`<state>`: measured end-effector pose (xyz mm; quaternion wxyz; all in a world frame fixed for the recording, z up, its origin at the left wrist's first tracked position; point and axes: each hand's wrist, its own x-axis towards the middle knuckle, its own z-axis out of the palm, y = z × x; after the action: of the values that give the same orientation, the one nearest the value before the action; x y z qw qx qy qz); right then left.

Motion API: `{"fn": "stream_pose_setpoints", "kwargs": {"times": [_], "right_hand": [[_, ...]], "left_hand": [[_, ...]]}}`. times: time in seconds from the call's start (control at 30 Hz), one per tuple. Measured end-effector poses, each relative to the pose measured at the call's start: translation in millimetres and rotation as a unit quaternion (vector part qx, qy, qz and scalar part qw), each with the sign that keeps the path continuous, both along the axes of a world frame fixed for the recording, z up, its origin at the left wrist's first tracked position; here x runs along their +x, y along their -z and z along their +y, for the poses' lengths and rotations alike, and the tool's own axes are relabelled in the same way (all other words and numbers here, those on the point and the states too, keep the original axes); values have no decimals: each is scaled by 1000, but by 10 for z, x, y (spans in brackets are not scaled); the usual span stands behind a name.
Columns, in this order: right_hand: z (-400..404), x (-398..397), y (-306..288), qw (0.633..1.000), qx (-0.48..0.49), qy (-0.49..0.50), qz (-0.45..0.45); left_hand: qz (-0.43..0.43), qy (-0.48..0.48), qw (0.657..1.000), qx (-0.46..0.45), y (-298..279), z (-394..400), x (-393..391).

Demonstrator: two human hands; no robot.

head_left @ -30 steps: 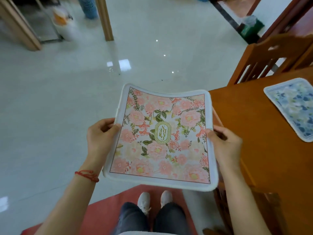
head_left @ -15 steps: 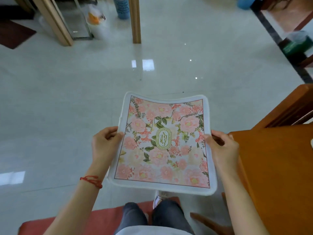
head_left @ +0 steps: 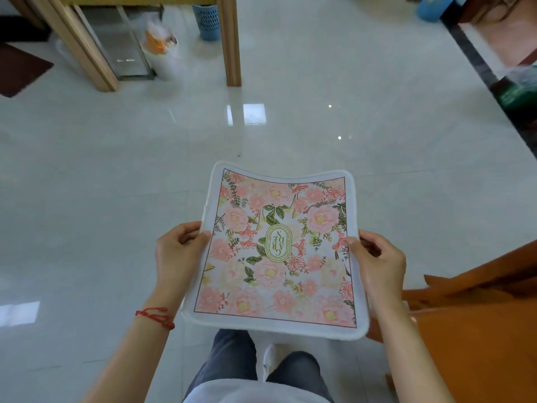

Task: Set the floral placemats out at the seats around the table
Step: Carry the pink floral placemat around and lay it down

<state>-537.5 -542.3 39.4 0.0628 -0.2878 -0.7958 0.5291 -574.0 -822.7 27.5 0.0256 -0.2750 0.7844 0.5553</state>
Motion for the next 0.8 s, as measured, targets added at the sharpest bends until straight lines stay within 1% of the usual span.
{"fn": "stream_pose_setpoints", "kwargs": {"times": [0.1, 0.37, 0.57, 0.8], "right_hand": [[-54, -406, 17, 1000, 2, 22, 7], [-173, -1393, -1, 997, -14, 75, 15], [13, -1754, 23, 992, -21, 125, 14], [546, -1881, 49, 979, -23, 203, 21]], "left_hand": [[0, 9, 1000, 5, 22, -37, -475], [6, 59, 998, -21, -93, -52, -1727], [15, 106, 994, -25, -111, 235, -2348], [19, 178, 984, -24, -88, 960, -2840]]}}
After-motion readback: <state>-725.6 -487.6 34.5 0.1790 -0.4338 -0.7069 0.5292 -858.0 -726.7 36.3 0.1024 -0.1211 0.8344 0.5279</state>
